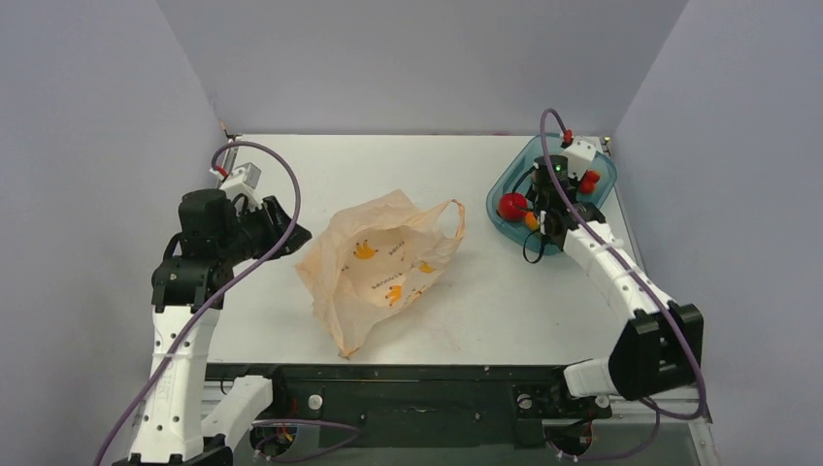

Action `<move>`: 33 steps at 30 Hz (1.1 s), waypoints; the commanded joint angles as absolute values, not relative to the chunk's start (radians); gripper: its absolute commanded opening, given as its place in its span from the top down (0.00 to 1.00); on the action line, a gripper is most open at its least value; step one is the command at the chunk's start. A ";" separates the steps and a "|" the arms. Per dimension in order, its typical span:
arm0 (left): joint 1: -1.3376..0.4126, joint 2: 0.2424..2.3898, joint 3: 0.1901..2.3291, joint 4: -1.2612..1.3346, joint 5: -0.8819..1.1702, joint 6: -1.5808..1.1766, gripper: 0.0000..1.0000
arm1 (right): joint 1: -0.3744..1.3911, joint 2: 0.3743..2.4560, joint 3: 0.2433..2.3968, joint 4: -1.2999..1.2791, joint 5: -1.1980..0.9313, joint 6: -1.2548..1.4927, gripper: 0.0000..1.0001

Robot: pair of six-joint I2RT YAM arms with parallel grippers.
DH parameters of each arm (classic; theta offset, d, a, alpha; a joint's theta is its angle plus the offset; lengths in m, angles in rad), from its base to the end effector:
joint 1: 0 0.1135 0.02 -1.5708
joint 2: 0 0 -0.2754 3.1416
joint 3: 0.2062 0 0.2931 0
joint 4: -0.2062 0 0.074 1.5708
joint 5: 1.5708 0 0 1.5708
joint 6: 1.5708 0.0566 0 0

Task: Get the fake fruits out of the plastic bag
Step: Place the fake fruit in the bin.

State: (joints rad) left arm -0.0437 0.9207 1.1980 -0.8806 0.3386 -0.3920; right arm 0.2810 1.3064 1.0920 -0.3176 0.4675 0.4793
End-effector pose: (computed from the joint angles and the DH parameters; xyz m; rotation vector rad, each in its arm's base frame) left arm 0.2167 -0.0283 0.3967 -0.1859 2.1928 -0.6147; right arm 0.3418 0.0721 0.3138 0.4741 1.9849 -0.0181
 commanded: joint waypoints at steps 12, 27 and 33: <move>-0.041 0.796 1.247 -0.900 0.464 -0.448 0.57 | 0.110 1.802 1.468 -0.291 0.288 0.442 0.83; -0.041 0.861 1.389 -0.984 0.360 -0.405 0.46 | 0.107 1.914 1.570 -0.333 0.309 0.391 0.48; -0.041 0.892 1.429 -0.976 0.322 -0.405 0.42 | 0.109 1.909 1.580 -0.357 0.308 0.380 0.32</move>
